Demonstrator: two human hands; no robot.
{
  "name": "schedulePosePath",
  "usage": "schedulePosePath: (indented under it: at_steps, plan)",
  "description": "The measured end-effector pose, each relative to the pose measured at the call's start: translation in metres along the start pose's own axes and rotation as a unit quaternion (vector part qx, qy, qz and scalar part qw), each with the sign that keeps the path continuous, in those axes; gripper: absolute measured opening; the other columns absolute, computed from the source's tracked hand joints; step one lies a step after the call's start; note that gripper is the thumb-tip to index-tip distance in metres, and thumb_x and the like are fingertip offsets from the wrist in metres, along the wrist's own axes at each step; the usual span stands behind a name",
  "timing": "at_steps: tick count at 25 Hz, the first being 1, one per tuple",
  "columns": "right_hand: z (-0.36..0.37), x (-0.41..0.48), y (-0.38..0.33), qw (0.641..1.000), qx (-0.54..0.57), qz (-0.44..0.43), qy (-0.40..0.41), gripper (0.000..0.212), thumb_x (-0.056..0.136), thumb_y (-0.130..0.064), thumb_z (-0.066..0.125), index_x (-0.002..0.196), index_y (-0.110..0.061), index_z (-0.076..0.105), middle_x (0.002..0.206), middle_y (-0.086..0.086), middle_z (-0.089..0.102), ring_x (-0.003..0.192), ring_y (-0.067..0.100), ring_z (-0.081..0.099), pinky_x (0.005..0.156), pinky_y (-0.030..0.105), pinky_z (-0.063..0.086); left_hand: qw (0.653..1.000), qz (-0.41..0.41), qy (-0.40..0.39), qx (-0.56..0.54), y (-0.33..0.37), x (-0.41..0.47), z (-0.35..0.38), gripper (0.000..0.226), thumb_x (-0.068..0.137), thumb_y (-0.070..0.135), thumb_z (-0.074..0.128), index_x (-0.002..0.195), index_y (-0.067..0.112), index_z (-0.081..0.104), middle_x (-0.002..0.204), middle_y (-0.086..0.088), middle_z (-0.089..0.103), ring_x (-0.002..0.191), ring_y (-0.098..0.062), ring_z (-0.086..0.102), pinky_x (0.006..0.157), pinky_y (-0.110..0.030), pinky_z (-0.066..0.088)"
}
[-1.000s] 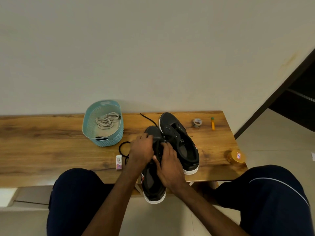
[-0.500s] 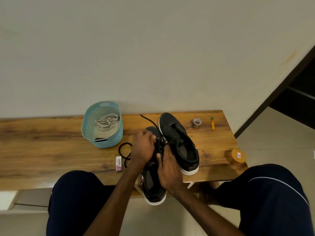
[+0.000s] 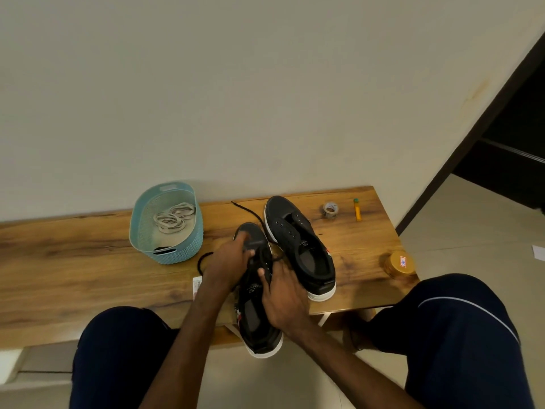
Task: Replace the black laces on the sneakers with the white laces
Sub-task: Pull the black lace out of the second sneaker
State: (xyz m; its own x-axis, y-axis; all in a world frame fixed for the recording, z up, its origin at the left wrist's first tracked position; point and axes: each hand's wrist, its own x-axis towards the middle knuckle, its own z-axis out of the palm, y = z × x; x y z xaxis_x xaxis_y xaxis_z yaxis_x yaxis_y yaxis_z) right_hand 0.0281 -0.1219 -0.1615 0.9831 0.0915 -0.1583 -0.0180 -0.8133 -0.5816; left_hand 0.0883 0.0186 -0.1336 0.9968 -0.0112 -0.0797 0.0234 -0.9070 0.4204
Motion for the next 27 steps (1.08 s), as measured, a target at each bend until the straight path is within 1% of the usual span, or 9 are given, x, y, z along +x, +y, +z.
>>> schedulePosePath:
  at_steps: [5,8,11,13,16,18,20,23,27]
  plan:
    - [0.004,0.001,0.002,1.0,-0.001,-0.008,-0.001,0.05,0.103,-0.052,0.024,0.142,-0.023,0.036,0.141,0.0,0.049,0.13,0.02,0.045,0.108,0.041,0.039,0.995,0.027,-0.005,0.097,0.007,-0.003,0.006,0.022,0.1,0.032,0.049,0.1,0.018,0.066,0.101,0.0,0.045,0.098,-0.016,0.046,0.079,-0.029,0.039]
    - [0.002,0.0,0.0,1.0,0.011,-0.011,0.006,0.059,0.101,-0.054,0.019,0.151,-0.022,0.027,0.152,0.0,0.041,0.139,0.02,0.039,0.112,0.043,0.036,0.989,-0.053,0.101,-0.096,0.006,0.0,0.005,0.019,0.101,0.024,0.048,0.098,0.015,0.065,0.104,-0.004,0.051,0.095,-0.018,0.051,0.078,-0.029,0.038]
    - [0.001,0.0,0.0,1.0,0.021,-0.012,0.003,0.063,0.102,-0.053,0.021,0.155,-0.02,0.02,0.159,0.001,0.032,0.145,0.02,0.031,0.116,0.045,0.032,0.846,-0.163,0.205,-0.464,-0.001,0.006,-0.028,0.025,0.105,0.022,0.042,0.088,0.016,0.061,0.083,-0.005,0.056,0.075,-0.018,0.053,0.065,-0.031,0.041]
    - [0.001,0.0,-0.001,1.0,0.012,-0.013,-0.003,0.064,0.102,-0.054,0.022,0.156,-0.019,0.019,0.16,0.001,0.03,0.145,0.02,0.031,0.116,0.045,0.031,0.786,-0.209,0.241,-0.53,-0.01,0.004,-0.047,0.028,0.105,0.027,0.043,0.086,0.017,0.061,0.08,-0.005,0.056,0.072,-0.019,0.051,0.061,-0.032,0.042]
    - [0.002,0.001,-0.002,1.0,0.004,-0.012,-0.005,0.072,0.098,-0.063,0.018,0.156,-0.02,0.017,0.16,0.001,0.03,0.145,0.02,0.03,0.116,0.046,0.031,0.938,-0.185,0.254,-0.147,-0.014,-0.006,-0.043,0.034,0.099,0.043,0.048,0.104,0.011,0.061,0.103,-0.012,0.062,0.093,-0.028,0.057,0.074,-0.04,0.048]
    - [0.0,0.001,-0.002,1.0,-0.001,-0.01,-0.013,0.09,0.086,-0.076,0.004,0.157,-0.021,0.013,0.162,0.0,0.024,0.147,0.02,0.026,0.117,0.046,0.028,0.975,-0.093,0.201,0.02,-0.002,-0.008,-0.027,0.043,0.094,0.04,0.058,0.124,0.01,0.054,0.129,-0.016,0.054,0.116,-0.034,0.053,0.091,-0.049,0.048]
    - [0.0,0.001,-0.001,1.0,-0.008,-0.017,-0.02,0.105,0.074,-0.084,-0.007,0.158,-0.022,0.005,0.165,0.0,0.016,0.15,0.02,0.019,0.119,0.047,0.026,0.991,0.007,0.077,0.107,0.01,-0.004,-0.009,0.04,0.094,0.032,0.057,0.132,0.018,0.055,0.15,-0.011,0.039,0.136,-0.032,0.039,0.109,-0.058,0.034]
    - [0.001,0.002,0.001,0.999,-0.021,-0.026,-0.022,0.109,0.07,-0.085,-0.014,0.158,-0.023,-0.001,0.166,-0.001,0.008,0.152,0.019,0.011,0.12,0.046,0.022,0.986,0.004,-0.033,0.163,0.011,0.002,0.005,0.03,0.097,0.033,0.051,0.125,0.03,0.063,0.157,-0.003,0.031,0.142,-0.025,0.031,0.115,-0.06,0.021]
    - [-0.001,0.002,0.001,0.999,-0.003,-0.044,-0.032,0.104,0.075,-0.083,-0.01,0.159,-0.023,0.002,0.166,-0.002,0.009,0.152,0.016,0.009,0.123,0.043,0.016,0.997,0.002,0.011,0.07,0.007,0.002,0.014,0.021,0.097,0.026,0.054,0.108,0.018,0.071,0.139,-0.004,0.05,0.125,-0.021,0.047,0.104,-0.041,0.037]
